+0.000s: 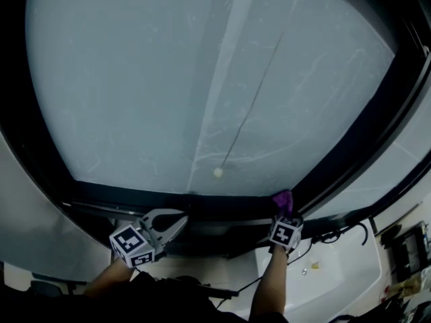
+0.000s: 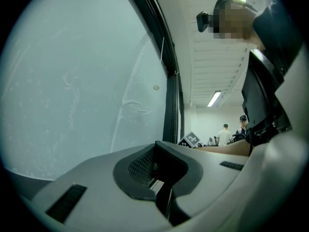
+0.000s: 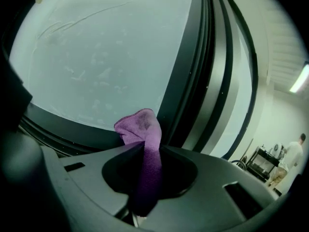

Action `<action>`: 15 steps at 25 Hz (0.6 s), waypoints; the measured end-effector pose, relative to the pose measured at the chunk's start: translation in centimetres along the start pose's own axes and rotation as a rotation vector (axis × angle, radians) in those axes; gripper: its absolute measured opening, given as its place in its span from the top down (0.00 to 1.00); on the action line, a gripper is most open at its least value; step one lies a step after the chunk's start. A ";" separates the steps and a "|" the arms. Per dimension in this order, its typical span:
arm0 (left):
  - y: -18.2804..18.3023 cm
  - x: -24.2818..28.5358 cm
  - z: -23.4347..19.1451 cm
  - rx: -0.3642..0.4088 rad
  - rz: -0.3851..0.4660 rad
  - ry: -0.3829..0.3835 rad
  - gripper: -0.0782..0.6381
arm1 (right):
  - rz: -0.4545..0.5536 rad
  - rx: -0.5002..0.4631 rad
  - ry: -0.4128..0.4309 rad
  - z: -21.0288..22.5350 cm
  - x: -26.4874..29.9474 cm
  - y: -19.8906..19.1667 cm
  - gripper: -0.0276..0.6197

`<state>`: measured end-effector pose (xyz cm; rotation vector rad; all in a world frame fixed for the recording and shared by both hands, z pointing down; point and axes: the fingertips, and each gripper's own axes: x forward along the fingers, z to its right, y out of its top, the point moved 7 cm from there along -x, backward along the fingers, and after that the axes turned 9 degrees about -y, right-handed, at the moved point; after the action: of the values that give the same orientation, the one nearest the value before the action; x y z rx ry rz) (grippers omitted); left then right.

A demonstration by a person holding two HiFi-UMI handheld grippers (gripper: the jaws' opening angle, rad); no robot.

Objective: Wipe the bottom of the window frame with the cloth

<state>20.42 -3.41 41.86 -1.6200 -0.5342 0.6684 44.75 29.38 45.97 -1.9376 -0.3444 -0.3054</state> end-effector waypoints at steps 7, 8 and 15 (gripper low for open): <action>0.0 -0.5 0.0 -0.009 0.007 -0.038 0.90 | -0.041 0.058 -0.034 1.0 -0.9 -1.9 0.85; -0.1 -0.6 0.0 -0.009 0.007 -0.045 0.90 | -0.048 0.065 -0.035 1.1 -1.1 -2.1 0.85; 0.3 -0.6 0.1 -0.024 0.028 -0.096 0.90 | -0.033 0.170 0.116 0.3 -3.4 -4.0 0.85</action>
<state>19.95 -3.78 41.63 -1.6260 -0.5919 0.7657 40.10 30.82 48.01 -1.7410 -0.3154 -0.3959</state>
